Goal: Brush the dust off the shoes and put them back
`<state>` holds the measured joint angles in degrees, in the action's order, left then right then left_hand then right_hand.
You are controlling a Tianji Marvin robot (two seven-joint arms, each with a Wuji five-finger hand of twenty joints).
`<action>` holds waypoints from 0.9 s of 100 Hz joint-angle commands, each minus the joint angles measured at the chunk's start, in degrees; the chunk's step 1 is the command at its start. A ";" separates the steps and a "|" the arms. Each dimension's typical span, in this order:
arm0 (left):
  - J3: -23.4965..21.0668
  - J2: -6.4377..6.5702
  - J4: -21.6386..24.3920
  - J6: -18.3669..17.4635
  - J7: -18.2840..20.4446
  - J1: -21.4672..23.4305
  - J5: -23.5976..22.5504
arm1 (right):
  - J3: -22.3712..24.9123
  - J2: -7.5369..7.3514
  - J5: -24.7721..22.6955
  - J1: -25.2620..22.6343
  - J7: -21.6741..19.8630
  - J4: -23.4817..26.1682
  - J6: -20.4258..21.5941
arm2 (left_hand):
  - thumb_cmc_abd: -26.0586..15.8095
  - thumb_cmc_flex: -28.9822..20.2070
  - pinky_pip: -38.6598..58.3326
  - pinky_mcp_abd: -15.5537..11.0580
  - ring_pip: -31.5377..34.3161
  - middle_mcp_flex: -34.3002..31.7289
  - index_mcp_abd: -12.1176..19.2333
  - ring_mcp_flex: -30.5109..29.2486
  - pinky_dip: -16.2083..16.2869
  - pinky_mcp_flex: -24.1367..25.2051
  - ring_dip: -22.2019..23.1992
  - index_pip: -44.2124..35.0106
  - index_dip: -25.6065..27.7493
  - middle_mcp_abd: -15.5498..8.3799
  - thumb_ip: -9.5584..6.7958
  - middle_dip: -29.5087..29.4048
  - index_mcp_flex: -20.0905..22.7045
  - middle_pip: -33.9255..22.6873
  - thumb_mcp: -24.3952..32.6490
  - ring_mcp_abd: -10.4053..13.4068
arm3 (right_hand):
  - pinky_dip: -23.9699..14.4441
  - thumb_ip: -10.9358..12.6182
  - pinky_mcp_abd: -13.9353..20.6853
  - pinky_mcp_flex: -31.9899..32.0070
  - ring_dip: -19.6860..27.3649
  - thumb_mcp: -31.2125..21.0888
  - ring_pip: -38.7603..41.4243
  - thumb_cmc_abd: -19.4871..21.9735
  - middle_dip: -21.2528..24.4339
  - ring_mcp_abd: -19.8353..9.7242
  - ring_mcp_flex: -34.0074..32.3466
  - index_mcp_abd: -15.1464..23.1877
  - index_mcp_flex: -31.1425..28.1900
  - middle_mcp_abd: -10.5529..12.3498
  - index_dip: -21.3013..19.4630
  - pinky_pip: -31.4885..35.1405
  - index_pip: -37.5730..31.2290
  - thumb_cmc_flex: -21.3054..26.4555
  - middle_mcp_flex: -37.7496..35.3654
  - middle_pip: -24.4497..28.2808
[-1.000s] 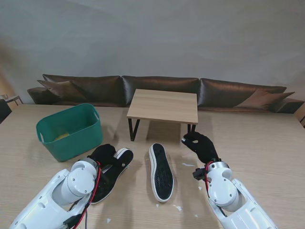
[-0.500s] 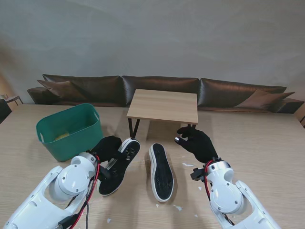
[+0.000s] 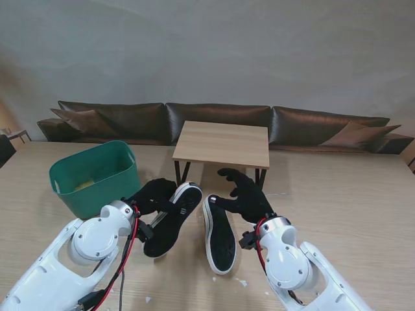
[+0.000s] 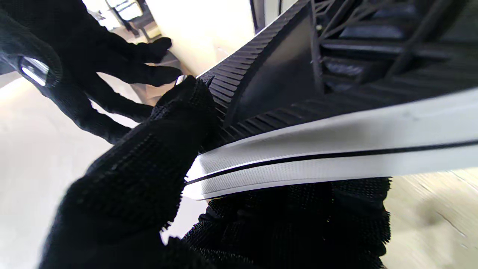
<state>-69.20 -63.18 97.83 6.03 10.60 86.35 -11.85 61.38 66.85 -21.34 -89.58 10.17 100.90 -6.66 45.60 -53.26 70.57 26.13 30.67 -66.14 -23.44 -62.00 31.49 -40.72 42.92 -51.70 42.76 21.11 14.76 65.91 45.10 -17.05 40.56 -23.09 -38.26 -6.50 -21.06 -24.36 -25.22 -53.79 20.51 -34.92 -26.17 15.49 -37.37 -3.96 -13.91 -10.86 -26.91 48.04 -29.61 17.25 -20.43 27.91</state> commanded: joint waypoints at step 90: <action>-0.24 1.39 4.90 -5.36 7.92 0.02 3.09 | -11.63 2.58 0.38 6.40 0.40 -2.07 -7.78 | -4.72 -15.08 2.34 -5.13 2.09 2.59 9.44 -1.05 2.19 1.85 3.14 -8.77 2.14 -6.00 -4.21 1.66 5.72 0.95 11.83 1.16 | -2.17 0.14 1.29 6.31 1.38 -0.42 -0.69 -1.85 2.07 1.28 -1.44 -2.74 4.04 0.23 0.61 2.01 -4.51 1.57 2.55 4.78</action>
<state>-69.42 -61.62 100.45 1.11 16.98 85.91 -8.84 50.04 68.55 -21.53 -83.28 10.92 99.75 -14.18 45.63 -56.15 70.44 26.02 28.94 -65.58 -24.27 -61.80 32.76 -38.44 43.63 -51.41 42.58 22.09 16.41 66.02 45.10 -16.41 40.56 -24.07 -38.27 -8.50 -21.05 -24.36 -22.53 -49.85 17.57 -38.15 -23.36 16.64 -36.30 -5.78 -7.74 -11.46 -26.94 47.62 -31.74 16.57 -16.07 31.76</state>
